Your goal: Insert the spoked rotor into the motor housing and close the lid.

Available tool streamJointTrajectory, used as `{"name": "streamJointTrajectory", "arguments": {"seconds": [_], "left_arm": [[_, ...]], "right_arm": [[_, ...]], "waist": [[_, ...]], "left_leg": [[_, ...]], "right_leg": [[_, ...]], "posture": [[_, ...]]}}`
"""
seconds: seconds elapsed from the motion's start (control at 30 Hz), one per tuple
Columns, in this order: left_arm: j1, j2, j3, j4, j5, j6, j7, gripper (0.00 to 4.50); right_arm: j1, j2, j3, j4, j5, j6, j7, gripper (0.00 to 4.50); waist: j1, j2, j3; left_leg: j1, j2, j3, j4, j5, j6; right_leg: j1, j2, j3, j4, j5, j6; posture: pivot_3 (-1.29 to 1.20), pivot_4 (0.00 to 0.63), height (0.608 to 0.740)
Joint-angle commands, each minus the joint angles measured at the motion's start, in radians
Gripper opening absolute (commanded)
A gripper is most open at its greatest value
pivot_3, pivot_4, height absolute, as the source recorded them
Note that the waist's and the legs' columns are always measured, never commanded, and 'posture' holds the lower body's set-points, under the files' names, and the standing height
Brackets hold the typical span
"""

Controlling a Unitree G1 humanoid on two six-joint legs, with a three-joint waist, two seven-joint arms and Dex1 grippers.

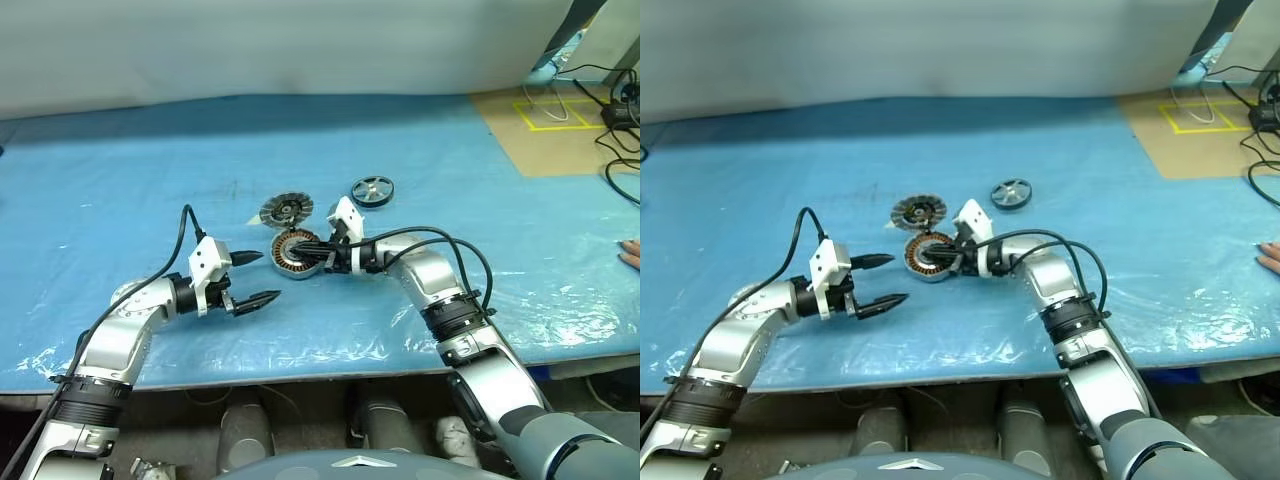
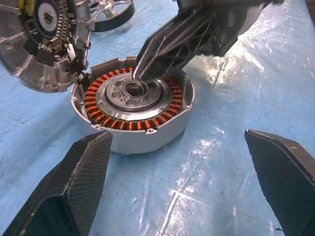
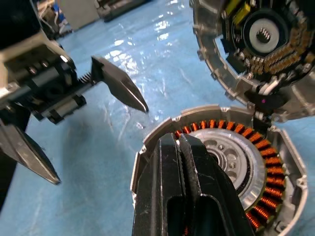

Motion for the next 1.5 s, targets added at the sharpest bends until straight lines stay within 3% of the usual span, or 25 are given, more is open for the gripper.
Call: {"name": "streamJointTrajectory", "arguments": {"seconds": [0.03,0.23,0.7,1.17,1.27,1.5], "left_arm": [[-0.016,0.004,0.009,-0.008,-0.009,-0.015,-0.011,4.50],[-0.021,0.001,0.008,-0.006,-0.007,-0.016,-0.012,4.50],[-0.018,-0.010,0.001,-0.006,0.000,-0.025,-0.009,4.50],[-0.017,-0.020,-0.001,0.002,0.002,-0.033,-0.007,4.50],[-0.021,-0.020,-0.001,0.005,0.003,-0.033,-0.008,4.50],[-0.033,-0.021,0.001,0.007,-0.002,-0.028,-0.010,4.50]], "right_arm": [[-0.006,0.019,-0.009,-0.041,0.018,-0.003,-0.016,0.09],[-0.012,0.023,0.065,0.040,-0.117,-0.165,-0.074,0.09],[-0.081,0.040,0.046,0.180,-0.175,-0.207,-0.180,0.09],[-0.014,-0.021,0.197,0.175,-0.334,-0.298,-0.150,0.09],[-0.012,-0.004,0.164,0.158,-0.300,-0.308,-0.151,0.09],[-0.028,0.042,-0.045,0.002,-0.059,-0.169,-0.123,0.09]], "waist": [[0.000,0.000,0.000],[0.001,0.000,0.000],[0.001,0.000,0.000],[0.001,0.000,0.000],[0.001,0.000,0.000],[0.001,0.000,0.000]], "left_leg": [[0.000,0.000,0.000,-0.001,0.000,0.000],[0.001,0.000,0.000,0.000,0.000,0.000],[0.001,0.000,0.000,0.001,0.000,0.000],[0.003,-0.001,0.000,0.001,0.000,0.000],[0.006,-0.001,0.000,0.001,0.000,0.000],[0.002,-0.001,0.000,0.001,0.000,0.000]], "right_leg": [[0.000,0.000,0.000,0.000,0.000,0.000],[0.000,-0.001,0.000,0.000,0.000,0.000],[0.000,-0.001,0.000,0.001,0.000,0.000],[0.004,-0.001,0.000,0.000,0.000,0.000],[0.007,-0.001,0.001,0.000,0.000,0.000],[0.001,-0.001,0.001,0.000,0.000,0.000]], "posture": [[0.00,0.150,0.740],[0.00,0.150,0.740],[0.00,0.150,0.740],[0.00,0.150,0.740],[0.00,0.150,0.740],[0.00,0.150,0.740]]}}
